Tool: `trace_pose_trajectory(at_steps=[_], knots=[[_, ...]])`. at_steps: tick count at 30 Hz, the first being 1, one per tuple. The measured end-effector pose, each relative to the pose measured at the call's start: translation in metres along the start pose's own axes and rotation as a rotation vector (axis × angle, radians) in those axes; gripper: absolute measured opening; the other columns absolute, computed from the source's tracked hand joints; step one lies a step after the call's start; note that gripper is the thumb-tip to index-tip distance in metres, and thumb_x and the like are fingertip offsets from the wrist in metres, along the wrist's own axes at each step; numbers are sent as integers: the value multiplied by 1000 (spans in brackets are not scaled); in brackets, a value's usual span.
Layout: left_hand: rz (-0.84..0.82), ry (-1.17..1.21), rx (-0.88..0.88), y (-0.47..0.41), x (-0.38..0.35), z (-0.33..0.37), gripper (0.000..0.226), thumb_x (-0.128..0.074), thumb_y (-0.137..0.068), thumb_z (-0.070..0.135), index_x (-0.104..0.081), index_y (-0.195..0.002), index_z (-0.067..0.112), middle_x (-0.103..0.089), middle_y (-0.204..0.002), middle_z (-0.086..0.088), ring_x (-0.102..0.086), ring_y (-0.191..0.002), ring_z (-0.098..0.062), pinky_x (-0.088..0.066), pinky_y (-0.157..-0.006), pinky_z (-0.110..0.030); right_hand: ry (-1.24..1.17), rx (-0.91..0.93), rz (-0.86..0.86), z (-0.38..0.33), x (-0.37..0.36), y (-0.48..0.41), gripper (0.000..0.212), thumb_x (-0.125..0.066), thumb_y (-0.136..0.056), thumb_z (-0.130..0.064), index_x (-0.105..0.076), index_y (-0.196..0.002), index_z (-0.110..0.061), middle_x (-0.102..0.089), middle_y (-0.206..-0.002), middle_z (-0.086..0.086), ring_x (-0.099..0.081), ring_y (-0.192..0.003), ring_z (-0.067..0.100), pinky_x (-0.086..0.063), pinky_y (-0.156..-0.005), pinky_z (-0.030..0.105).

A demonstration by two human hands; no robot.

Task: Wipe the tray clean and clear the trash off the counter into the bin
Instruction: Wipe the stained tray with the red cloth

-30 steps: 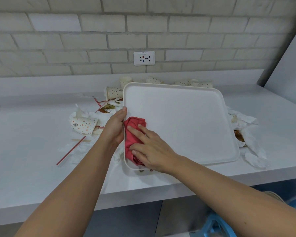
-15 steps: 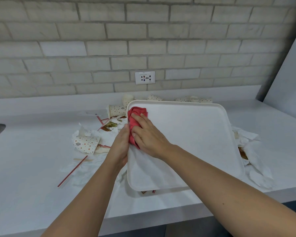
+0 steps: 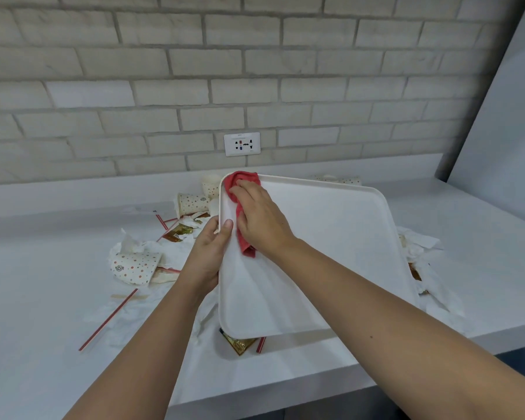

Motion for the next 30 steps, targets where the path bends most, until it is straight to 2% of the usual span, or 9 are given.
trace_pose_trajectory(at_steps=[3, 7, 11, 16, 19, 21, 24, 27, 30], knots=[[26, -21, -16, -1, 5, 6, 16, -48, -95, 30, -59, -106, 30, -72, -100, 4, -70, -89, -16, -57, -74, -31, 24, -21, 56, 12, 14, 1, 51, -47, -79, 7, -51, -129, -3, -47, -137, 11, -43, -124, 30, -44, -96, 43], [24, -32, -27, -6, 2, 9, 16, -48, -94, 32, -59, -105, 29, -73, -93, 8, -70, -83, -13, -57, -67, -30, 73, -124, 111, 59, 34, 15, 48, -48, -81, 2, -52, -128, -4, -46, -139, 10, -43, -124, 32, -43, -96, 44], [42, -1, 27, -8, 4, 4, 45, -53, -88, 40, -49, -129, 24, -68, -113, 0, -67, -97, -22, -56, -76, -39, 126, -316, 158, 124, 52, 37, 45, -46, -86, -1, -49, -131, -5, -44, -141, 11, -41, -126, 30, -37, -102, 38], [58, 7, 43, -13, 8, -1, 48, -50, -93, 36, -42, -138, 21, -63, -124, -2, -66, -101, -22, -58, -77, -38, 145, -475, 157, 184, 75, 57, 40, -44, -84, 3, -50, -123, -3, -47, -131, 12, -45, -116, 31, -41, -94, 37], [40, 6, 29, -14, 5, 0, 36, -47, -95, 32, -49, -129, 23, -68, -112, 2, -70, -90, -16, -59, -69, -33, 155, -531, 153, 206, 85, 59, 38, -42, -84, 6, -50, -120, -1, -47, -128, 13, -44, -115, 29, -37, -95, 30], [43, -1, 20, -14, 3, 0, 23, -45, -96, 30, -55, -117, 28, -70, -100, 6, -71, -79, -11, -59, -61, -29, 159, -578, 145, 219, 91, 61, 40, -42, -86, 5, -48, -125, 0, -45, -132, 14, -41, -120, 30, -35, -99, 32], [59, -6, 21, -13, 3, -1, 16, -45, -96, 30, -58, -106, 33, -71, -96, 7, -71, -77, -11, -59, -60, -29, 158, -663, 119, 237, 101, 67, 45, -44, -89, -2, -42, -134, -1, -41, -138, 14, -39, -123, 31, -37, -102, 36], [92, -19, 24, -14, 4, -2, 18, -45, -96, 31, -57, -109, 31, -69, -100, 4, -69, -83, -16, -59, -61, -30, 174, -698, 58, 246, 105, 70, 50, -48, -90, -8, -37, -139, -2, -39, -139, 15, -38, -125, 31, -36, -102, 36], [105, -36, 19, -13, 5, -1, 26, -46, -96, 35, -54, -119, 27, -68, -104, 3, -67, -89, -19, -59, -65, -33, 180, -764, 20, 251, 105, 77, 47, -53, -87, -10, -43, -132, 1, -40, -133, 17, -40, -121, 33, -37, -98, 35]])
Point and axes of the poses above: each hand's wrist, its own y-axis away from the middle knuckle, its own x-axis out of the back of the hand, z = x × y, the point moved 8 cm from there along -y, towards the middle knuckle
